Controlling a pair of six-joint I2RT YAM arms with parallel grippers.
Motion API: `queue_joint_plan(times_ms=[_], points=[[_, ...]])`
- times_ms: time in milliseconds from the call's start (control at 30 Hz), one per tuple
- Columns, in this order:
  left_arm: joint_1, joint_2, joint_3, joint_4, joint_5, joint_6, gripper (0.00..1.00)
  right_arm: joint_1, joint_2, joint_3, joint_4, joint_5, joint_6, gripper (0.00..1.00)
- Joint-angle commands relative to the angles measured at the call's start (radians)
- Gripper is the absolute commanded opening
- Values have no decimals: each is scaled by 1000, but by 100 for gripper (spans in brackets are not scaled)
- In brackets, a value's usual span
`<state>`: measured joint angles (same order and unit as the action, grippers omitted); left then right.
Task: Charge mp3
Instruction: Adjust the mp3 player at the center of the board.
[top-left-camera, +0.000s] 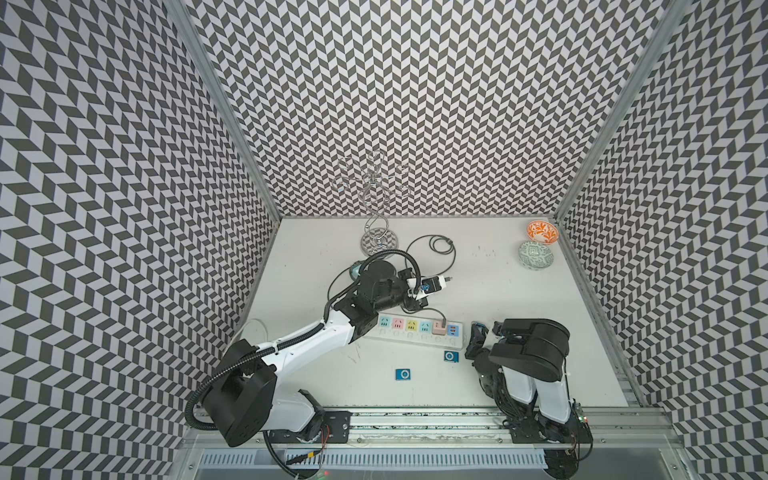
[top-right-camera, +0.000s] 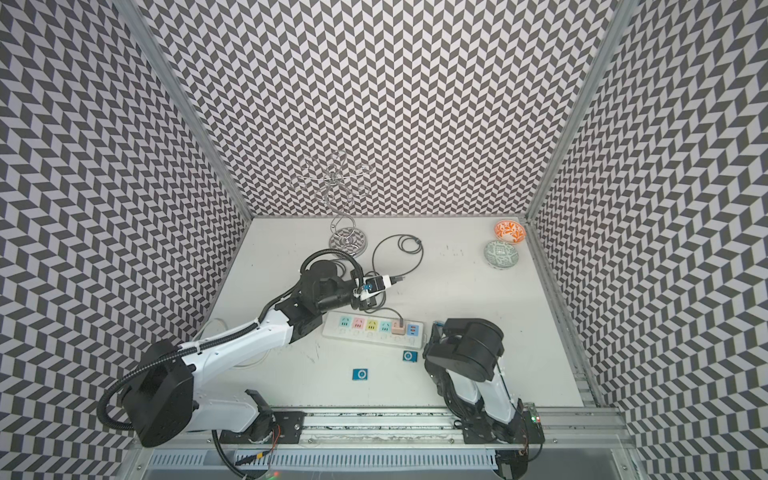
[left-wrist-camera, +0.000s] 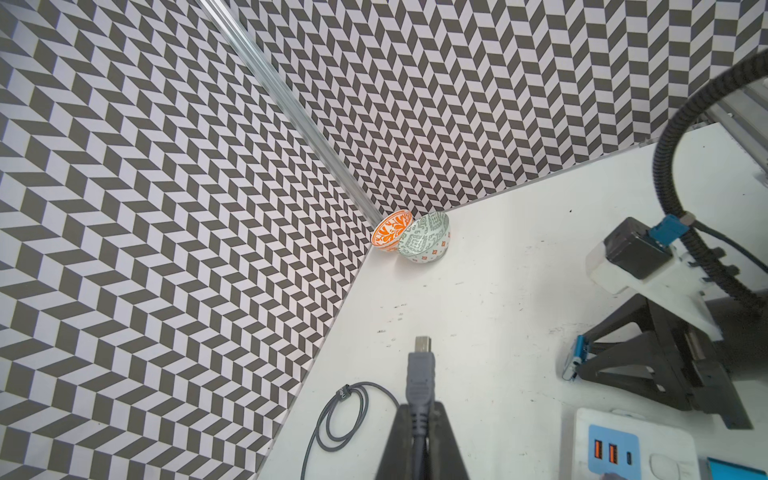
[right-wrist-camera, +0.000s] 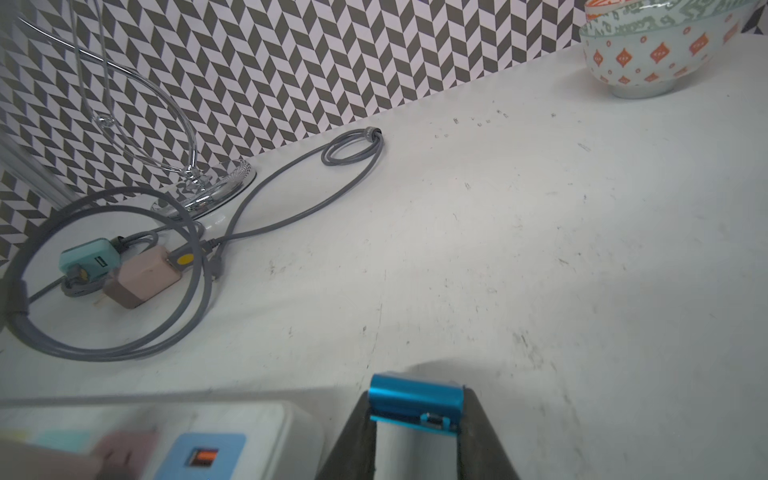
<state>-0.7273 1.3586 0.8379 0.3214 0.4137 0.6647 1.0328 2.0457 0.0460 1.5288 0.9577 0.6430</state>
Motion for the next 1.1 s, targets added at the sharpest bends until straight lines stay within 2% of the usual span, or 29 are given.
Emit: queue_joint_plan(times_ms=[0, 133, 267, 433, 500, 533, 567, 600, 633, 667, 733, 767, 833, 967, 1067], points=[[-17, -8, -12, 27, 13, 14, 0, 48, 132, -209, 356, 11, 176, 46], [-20, -13, -19, 28, 10, 10, 0, 133, 126, -212, 355, 113, 170, 65], [-18, -18, -17, 25, 5, 7, 0, 127, 32, -240, 347, 62, 115, 74], [-14, -9, 4, 5, 7, 0, 0, 100, -138, -242, 264, -45, 28, 78], [-8, -7, 9, -1, 13, -6, 0, 95, -267, -241, 136, -60, 33, 78], [-5, -4, 17, -12, 18, -8, 0, 94, -364, -233, 13, -65, 40, 78], [0, -2, 25, -19, 20, -12, 0, 81, -481, -204, -176, -84, 61, 78], [6, 0, 31, -24, 25, -15, 0, 66, -607, -146, -453, -101, 115, 78], [14, 2, 38, -30, 35, -19, 0, 33, -736, -48, -823, -118, 211, 81], [21, 5, 43, -30, 42, -25, 0, -14, -814, 17, -984, -165, 188, 82], [39, 11, 51, -23, 61, -43, 0, -100, -931, 29, -1000, -216, 80, 82], [43, 16, 54, -20, 71, -48, 0, -130, -958, 29, -991, -226, 34, 81], [50, 28, 65, -26, 74, -50, 0, -203, -987, 88, -1091, -313, -21, 81], [61, 40, 78, -41, 79, -48, 0, -289, -962, 207, -1343, -431, 47, 79], [69, 39, 80, -48, 77, -48, 0, -301, -961, 232, -1421, -546, 86, 75]])
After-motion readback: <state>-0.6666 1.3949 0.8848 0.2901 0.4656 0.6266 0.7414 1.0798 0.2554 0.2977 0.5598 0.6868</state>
